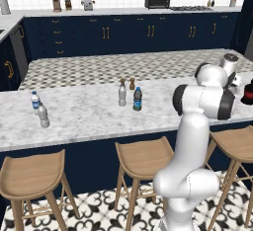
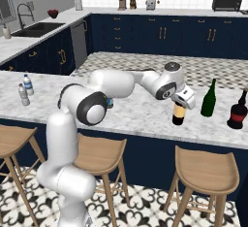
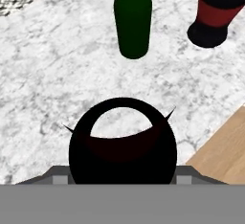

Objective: Move the plastic bottles in the middle to the plastics group, and the glass bottles in the middle to the glass group.

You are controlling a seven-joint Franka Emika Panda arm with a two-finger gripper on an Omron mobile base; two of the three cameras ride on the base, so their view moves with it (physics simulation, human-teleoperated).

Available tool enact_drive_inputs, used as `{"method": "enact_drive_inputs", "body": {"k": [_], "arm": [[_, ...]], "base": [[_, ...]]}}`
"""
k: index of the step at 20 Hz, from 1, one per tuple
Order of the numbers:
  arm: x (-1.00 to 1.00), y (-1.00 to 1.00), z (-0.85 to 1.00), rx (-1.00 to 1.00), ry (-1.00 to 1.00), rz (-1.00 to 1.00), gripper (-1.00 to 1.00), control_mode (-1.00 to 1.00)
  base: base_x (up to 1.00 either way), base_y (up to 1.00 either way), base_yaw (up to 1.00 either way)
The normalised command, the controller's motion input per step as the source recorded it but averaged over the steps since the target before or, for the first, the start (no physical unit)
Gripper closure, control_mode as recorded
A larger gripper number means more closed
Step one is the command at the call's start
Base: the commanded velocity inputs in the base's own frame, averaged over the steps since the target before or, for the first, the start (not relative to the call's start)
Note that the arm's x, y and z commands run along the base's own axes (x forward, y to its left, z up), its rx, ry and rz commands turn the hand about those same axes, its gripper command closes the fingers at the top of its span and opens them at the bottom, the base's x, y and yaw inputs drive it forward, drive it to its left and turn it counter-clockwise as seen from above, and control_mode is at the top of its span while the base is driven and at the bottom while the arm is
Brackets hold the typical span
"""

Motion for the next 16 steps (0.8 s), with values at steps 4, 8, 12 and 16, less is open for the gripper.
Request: {"method": "enact_drive_inputs", "body": {"k": [4,8,12,16], "arm": [[-0.07,-0.56,0.0,0.02,0.0,-0.07,1.0,-1.0],[0.0,-0.34,0.0,0.0,0.0,-0.03,1.0,-1.0],[0.08,-0.26,0.0,0.0,-0.03,-0.01,1.0,-1.0],[0.24,-0.3,0.02,0.0,-0.05,-0.01,1.0,-1.0]], "base": [[0.0,0.0,0.0],[0.0,0.0,0.0],[0.0,0.0,0.0],[0.0,0.0,0.0]]}}
